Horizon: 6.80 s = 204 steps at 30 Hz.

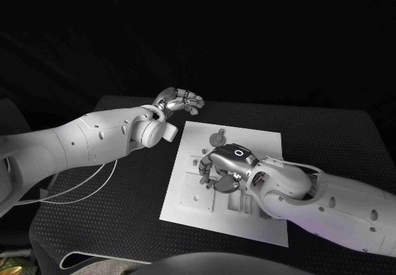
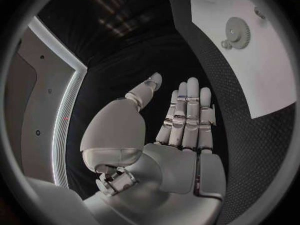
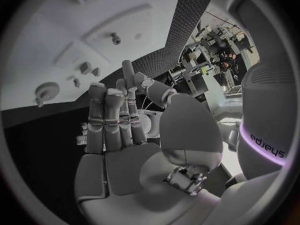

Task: Assemble the parts on the task board

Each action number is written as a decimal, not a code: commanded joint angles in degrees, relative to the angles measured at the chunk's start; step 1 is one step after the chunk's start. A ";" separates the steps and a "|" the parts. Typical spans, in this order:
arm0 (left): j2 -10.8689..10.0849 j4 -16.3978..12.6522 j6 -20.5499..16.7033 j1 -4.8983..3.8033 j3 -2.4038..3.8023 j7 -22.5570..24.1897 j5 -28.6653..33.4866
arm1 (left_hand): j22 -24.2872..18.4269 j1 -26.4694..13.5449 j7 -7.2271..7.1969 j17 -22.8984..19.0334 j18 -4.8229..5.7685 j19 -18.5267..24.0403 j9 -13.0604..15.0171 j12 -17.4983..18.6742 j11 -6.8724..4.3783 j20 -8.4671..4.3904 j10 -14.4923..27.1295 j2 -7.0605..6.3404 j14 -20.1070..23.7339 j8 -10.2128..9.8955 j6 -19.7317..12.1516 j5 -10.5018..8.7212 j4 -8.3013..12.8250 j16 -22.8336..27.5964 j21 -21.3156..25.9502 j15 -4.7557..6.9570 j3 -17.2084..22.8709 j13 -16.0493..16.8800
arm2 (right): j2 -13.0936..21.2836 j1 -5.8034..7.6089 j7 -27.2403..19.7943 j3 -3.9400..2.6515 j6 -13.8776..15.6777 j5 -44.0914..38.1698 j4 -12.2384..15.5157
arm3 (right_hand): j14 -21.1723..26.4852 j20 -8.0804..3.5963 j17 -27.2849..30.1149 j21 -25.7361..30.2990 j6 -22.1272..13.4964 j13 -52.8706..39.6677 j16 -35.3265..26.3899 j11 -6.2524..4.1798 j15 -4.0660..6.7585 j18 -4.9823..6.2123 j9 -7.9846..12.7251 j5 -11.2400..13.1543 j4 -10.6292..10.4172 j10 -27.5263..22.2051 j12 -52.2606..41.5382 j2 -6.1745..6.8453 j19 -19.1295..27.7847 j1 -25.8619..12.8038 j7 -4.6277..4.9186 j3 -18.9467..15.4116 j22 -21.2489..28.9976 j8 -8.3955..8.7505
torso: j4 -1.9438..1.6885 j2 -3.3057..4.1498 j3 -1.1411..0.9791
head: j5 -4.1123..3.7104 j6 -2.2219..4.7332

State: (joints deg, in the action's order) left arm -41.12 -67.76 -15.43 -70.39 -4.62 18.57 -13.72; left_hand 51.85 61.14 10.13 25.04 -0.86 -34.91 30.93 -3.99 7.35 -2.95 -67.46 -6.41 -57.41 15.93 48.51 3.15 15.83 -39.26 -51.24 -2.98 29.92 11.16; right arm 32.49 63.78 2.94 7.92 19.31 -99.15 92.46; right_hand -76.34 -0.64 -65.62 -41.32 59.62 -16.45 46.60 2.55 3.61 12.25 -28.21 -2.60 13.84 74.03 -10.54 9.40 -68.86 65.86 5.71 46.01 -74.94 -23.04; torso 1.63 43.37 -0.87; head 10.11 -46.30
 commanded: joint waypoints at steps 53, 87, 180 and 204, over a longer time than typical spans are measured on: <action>0.48 -0.22 0.74 -0.09 0.04 0.32 0.31 | 0.16 -0.31 0.13 0.27 -0.70 0.01 0.11 -0.07 0.06 0.31 0.33 -0.04 -0.27 0.06 -0.55 -0.30 -0.02 0.40 0.38 -0.03 -0.42 -0.13 | -4.81 -3.20 0.20 1.24 -5.21 -5.17 -5.67 | 0.23 -0.17 -0.12 -0.61 0.13 -0.51 0.20 -0.41 0.57 2.75 -0.27 -0.17 0.82 0.78 0.04 -0.68 0.34 0.23 -0.14 -0.07 -1.19 -0.36 | 0.04 0.04 -0.06 | 1.25 -1.75; 0.45 -0.47 0.76 -0.10 0.04 0.19 0.31 | 0.19 -0.29 0.13 0.38 -0.69 0.04 0.13 -0.08 0.06 0.32 0.34 -0.08 -0.26 0.09 -0.58 -0.30 -0.01 0.51 0.42 -0.05 -0.43 -0.17 | -6.19 -3.32 0.01 1.44 -6.98 -3.22 -5.97 | 1.94 1.15 1.16 -0.11 -1.94 -0.54 -1.24 0.81 -0.63 2.75 -0.19 -1.97 0.30 -1.88 1.93 3.26 2.89 -2.22 0.77 0.27 -0.83 1.61 | 0.09 0.00 -0.03 | 1.32 -1.97; 1.91 3.62 1.96 0.30 -0.72 -0.38 0.41 | 0.39 -0.75 0.15 0.94 -0.64 0.12 0.20 -0.08 0.12 0.36 0.45 -0.07 -0.30 0.19 -0.70 -0.30 -0.32 0.85 0.55 -0.08 -0.68 -0.32 | 23.58 5.62 28.40 3.93 -22.08 47.69 6.50 | 4.86 -2.49 -2.84 -19.18 -5.10 -46.52 28.84 -2.44 2.30 2.75 -2.37 -0.18 -9.91 -14.42 -58.45 0.14 4.02 -23.62 0.74 -10.67 -0.95 4.80 | 2.37 -2.90 -0.21 | -6.02 -0.20; 1.95 3.36 2.20 0.31 -0.87 -0.44 0.41 | 0.44 -0.92 0.16 1.06 -0.62 0.19 0.21 -0.05 0.15 0.38 0.53 -0.16 -0.24 0.20 -0.74 -0.30 -0.40 0.98 0.61 -0.11 -0.75 -0.37 | 18.69 4.75 28.35 5.77 -20.56 44.02 4.07 | 4.58 -2.72 -2.97 -19.57 -4.82 -46.61 28.88 -2.54 2.39 2.75 -2.29 -0.19 -9.85 -14.17 -58.26 1.48 4.08 -25.63 0.64 -9.96 -0.71 4.98 | 2.33 -2.95 -0.10 | -5.35 -0.39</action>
State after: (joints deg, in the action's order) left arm -39.22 -64.28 -13.98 -70.06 -5.51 17.82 -13.66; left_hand 52.20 60.91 10.33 26.06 -0.86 -34.91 31.07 -3.99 7.57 -2.95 -67.24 -6.64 -57.41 15.93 48.31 3.15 15.50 -38.60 -51.02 -2.98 29.59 10.86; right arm 51.39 68.63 31.22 13.65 -1.48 -53.51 96.71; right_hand -70.45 -3.07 -68.62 -60.56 51.22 -63.02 75.34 1.80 4.81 10.05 -30.56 -2.89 3.97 62.04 -68.77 10.48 -64.78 40.20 6.75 35.83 -74.94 -18.29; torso 3.92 40.46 -0.98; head 4.76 -46.86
